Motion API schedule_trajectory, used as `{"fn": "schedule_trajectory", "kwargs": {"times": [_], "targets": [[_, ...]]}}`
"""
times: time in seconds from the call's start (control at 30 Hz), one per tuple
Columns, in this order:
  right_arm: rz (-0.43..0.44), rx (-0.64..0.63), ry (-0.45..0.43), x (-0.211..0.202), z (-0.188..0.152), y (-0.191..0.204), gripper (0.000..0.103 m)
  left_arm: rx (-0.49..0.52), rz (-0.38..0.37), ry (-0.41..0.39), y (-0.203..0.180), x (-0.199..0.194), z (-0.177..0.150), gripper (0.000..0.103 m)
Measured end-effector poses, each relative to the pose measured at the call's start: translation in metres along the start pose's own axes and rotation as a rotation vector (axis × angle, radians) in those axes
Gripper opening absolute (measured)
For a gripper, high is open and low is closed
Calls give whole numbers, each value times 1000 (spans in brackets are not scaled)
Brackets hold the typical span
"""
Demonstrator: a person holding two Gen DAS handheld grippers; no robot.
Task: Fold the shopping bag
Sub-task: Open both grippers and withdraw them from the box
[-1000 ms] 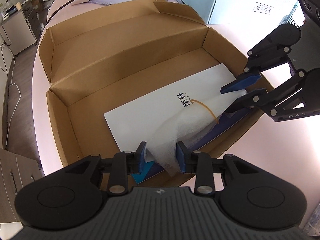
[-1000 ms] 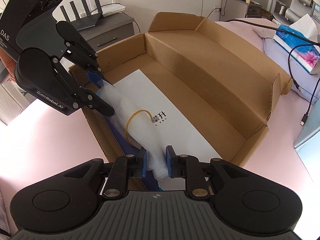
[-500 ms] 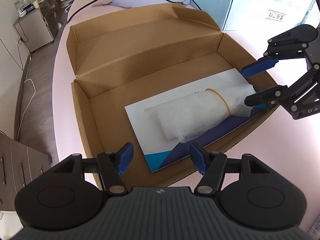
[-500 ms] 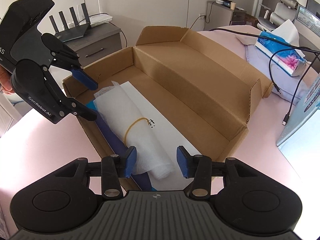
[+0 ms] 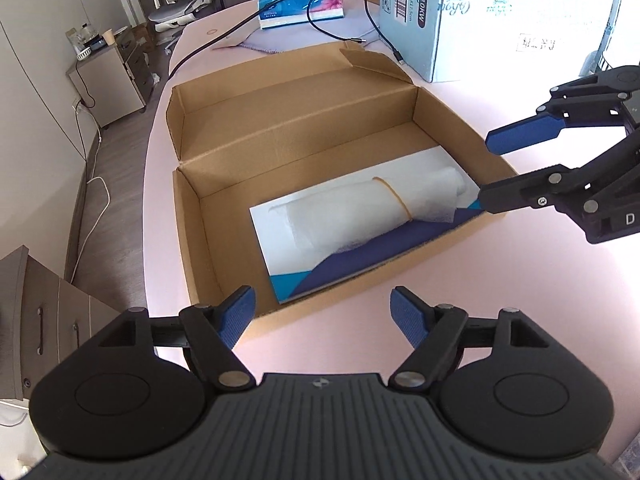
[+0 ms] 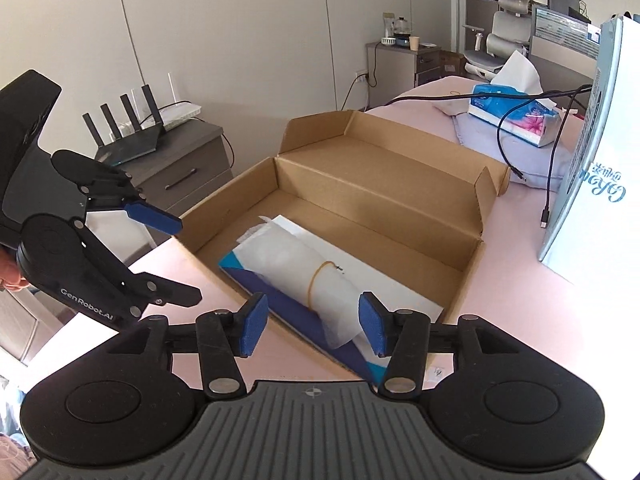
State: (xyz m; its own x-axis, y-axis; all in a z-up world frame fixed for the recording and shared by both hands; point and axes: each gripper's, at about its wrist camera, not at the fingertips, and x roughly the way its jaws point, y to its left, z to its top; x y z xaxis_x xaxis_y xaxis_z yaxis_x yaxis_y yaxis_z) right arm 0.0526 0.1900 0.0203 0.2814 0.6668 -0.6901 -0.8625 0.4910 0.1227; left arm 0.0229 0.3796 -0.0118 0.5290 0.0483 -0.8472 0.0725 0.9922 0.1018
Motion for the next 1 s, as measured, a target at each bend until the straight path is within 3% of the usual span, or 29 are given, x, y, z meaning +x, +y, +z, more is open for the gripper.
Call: {"fn": "schedule_trajectory", "kwargs": {"times": [0.1, 0.23, 0.33, 0.43, 0.57, 0.7, 1.0], "targets": [[-10, 29, -18, -5, -8, 9, 59, 3, 31, -1, -9, -4, -7, 77], [-65, 129, -86, -24, -17, 17, 80, -1, 66, -24, -25, -12, -13, 82], [-76, 183, -138, -40, -27, 24, 84, -40, 72, -46, -35, -17, -18, 84], [-81, 205, -154, -47, -33, 29, 85, -93, 57, -69, -42, -23, -22, 85], [-93, 231, -164, -52, -37, 32, 85, -118, 134, -104, -54, -29, -26, 85], [-108, 222, -178, -58, -36, 37, 87, -156, 130, -115, -53, -32, -30, 86], [-124, 258, -187, -67, -42, 32, 92, -221, 231, -174, -39, -46, -43, 86]]}}
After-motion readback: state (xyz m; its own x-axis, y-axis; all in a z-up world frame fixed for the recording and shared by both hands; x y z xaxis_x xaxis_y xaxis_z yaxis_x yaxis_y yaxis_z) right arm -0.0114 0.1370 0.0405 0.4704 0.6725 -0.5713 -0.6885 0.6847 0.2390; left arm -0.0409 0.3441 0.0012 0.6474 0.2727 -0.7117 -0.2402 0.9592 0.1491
